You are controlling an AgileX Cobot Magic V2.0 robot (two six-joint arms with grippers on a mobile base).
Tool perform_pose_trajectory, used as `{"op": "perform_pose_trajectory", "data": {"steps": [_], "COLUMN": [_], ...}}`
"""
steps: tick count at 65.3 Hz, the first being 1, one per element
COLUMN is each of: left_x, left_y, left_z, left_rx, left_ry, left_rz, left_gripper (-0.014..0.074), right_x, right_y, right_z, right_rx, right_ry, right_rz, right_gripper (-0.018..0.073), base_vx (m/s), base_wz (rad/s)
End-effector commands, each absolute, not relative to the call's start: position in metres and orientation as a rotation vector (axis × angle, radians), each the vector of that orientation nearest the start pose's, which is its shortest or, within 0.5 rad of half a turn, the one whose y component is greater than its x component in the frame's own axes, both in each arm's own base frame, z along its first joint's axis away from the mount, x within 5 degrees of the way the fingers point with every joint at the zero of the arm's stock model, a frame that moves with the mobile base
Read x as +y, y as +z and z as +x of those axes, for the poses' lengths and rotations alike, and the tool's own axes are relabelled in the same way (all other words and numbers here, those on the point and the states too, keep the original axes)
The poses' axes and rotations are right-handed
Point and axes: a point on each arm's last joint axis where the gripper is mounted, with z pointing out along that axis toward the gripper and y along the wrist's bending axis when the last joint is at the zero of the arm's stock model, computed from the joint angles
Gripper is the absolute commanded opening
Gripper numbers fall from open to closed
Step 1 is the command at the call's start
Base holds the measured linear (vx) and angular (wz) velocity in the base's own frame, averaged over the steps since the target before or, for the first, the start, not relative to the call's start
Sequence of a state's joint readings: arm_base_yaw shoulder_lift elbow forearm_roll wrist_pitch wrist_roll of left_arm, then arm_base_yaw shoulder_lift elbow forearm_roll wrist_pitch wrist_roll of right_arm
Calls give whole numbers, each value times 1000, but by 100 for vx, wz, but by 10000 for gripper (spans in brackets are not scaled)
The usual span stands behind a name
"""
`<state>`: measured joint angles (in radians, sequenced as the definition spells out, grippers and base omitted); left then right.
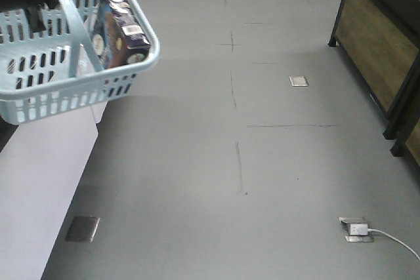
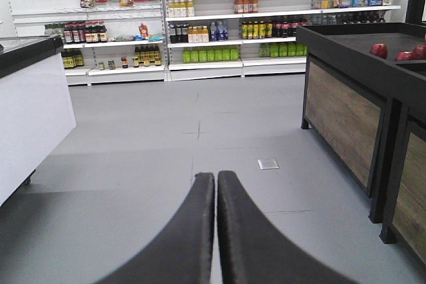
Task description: Left arm holds basket, right arm returns cookies
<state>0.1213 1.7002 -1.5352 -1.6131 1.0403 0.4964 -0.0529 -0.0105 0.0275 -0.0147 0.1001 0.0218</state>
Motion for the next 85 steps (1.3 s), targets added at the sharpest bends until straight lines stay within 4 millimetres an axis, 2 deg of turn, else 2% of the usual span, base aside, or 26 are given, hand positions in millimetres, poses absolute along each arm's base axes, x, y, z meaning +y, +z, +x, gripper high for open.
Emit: {"op": "perform_pose_trajectory", "data": {"steps": [1, 7, 19, 28, 39, 50, 59, 71, 85], "left_x": [-66, -91, -136, -162, -185, -201, -208, -207, -207], "left_y": [425, 409, 363, 334, 308, 290, 286, 285, 279], "left_z": [350, 339, 318, 300, 281, 265, 259, 260, 257], "left_rx": [1730, 1753, 1883, 1985, 2093, 2173, 2198, 2204, 2260], "left_ry": [-1650, -1697, -1786, -1806, -1811, -1794, -1784, -1769, -1690], "left_rz": [-125, -119, -77, -23, -13, 5, 14, 13, 115], "left_gripper": [-8, -8, -8, -8, -8, -8, -8, -8, -8], "right_x": [-3, -3, -3, -3, -3, -3, -3, -3, -3], "right_y": [202, 202, 202, 202, 202, 202, 202, 202, 202], "right_z": [56, 56, 56, 56, 56, 56, 56, 56, 56], "right_rx": [1513, 1513, 1513, 1513, 1513, 1513, 1513, 1513, 1513], "right_ry": [-46, -46, -46, -46, -46, -46, -46, -46, -46], "right_rz": [45, 45, 45, 45, 45, 45, 45, 45, 45], "right_gripper": [-8, -8, -8, -8, -8, -8, -8, -8, -8], "base_vx": [0, 0, 0, 0, 0, 0, 0, 0, 0], "base_wz": [0, 0, 0, 0, 0, 0, 0, 0, 0]}}
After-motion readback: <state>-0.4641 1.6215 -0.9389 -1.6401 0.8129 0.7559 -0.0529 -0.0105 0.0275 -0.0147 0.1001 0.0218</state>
